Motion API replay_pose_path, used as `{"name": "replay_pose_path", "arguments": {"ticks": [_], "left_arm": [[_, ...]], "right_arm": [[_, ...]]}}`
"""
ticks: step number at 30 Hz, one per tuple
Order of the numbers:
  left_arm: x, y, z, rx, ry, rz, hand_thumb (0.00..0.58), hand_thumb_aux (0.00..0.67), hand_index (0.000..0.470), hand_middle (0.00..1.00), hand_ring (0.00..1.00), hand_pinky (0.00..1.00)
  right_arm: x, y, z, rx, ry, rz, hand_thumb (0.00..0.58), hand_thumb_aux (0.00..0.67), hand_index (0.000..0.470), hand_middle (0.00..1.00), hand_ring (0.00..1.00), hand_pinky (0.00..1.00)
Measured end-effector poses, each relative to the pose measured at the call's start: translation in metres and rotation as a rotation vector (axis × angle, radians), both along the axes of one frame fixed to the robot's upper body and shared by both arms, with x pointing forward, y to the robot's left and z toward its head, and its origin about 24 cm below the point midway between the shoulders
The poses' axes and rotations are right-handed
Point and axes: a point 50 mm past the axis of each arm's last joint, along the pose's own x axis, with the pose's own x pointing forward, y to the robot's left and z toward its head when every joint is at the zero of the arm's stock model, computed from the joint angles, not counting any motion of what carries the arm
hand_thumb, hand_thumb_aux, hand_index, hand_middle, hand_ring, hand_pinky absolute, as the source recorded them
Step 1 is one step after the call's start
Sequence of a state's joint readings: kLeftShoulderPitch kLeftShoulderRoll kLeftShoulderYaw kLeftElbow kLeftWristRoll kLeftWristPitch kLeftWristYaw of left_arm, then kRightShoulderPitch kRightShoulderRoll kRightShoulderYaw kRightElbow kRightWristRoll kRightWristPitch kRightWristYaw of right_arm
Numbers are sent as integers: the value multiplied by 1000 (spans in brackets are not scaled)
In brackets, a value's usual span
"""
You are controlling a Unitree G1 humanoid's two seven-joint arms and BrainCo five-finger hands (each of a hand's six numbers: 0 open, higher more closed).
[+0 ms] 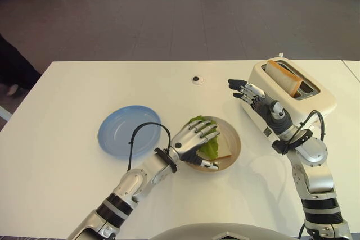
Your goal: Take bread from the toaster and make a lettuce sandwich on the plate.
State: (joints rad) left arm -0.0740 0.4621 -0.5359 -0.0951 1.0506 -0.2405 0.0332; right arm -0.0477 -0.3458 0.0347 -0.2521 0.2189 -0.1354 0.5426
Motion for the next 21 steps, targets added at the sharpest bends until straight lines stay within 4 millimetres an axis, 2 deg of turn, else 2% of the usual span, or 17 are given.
{"name": "replay_pose_path", "arguments": {"ticks": [4,7,9,12,14,16,18,21], "left_arm": [[-8,-2,17,-97,-4,-12,0,0,0,0,0,0],[-18,-2,37,-245,24,-38,0,0,0,0,0,0],[-21,5,48,-390,67,-32,0,0,0,0,0,0],[-17,21,54,-610,158,26,0,0,0,0,0,0],[-15,27,52,-735,223,55,0,0,0,0,0,0],[-14,32,45,-825,289,87,0,0,0,0,0,0],[-14,37,38,-894,328,122,0,0,0,0,0,0],[-14,39,34,-919,347,132,0,0,0,0,0,0]], "right_arm": [[0,0,0,-3,-2,1,0,0,0,0,0,0],[-2,-1,4,-44,-47,-12,0,0,0,0,0,0],[-2,-8,16,-133,-138,-65,0,0,0,0,0,0],[5,-34,51,-349,-352,-241,0,0,0,0,0,0],[15,-53,63,-536,-451,-369,0,0,0,0,0,0],[30,-79,62,-745,-472,-515,0,0,0,0,0,0],[42,-105,58,-879,-440,-628,0,0,0,0,0,0],[54,-123,37,-981,-348,-681,0,0,0,0,0,0]]}}
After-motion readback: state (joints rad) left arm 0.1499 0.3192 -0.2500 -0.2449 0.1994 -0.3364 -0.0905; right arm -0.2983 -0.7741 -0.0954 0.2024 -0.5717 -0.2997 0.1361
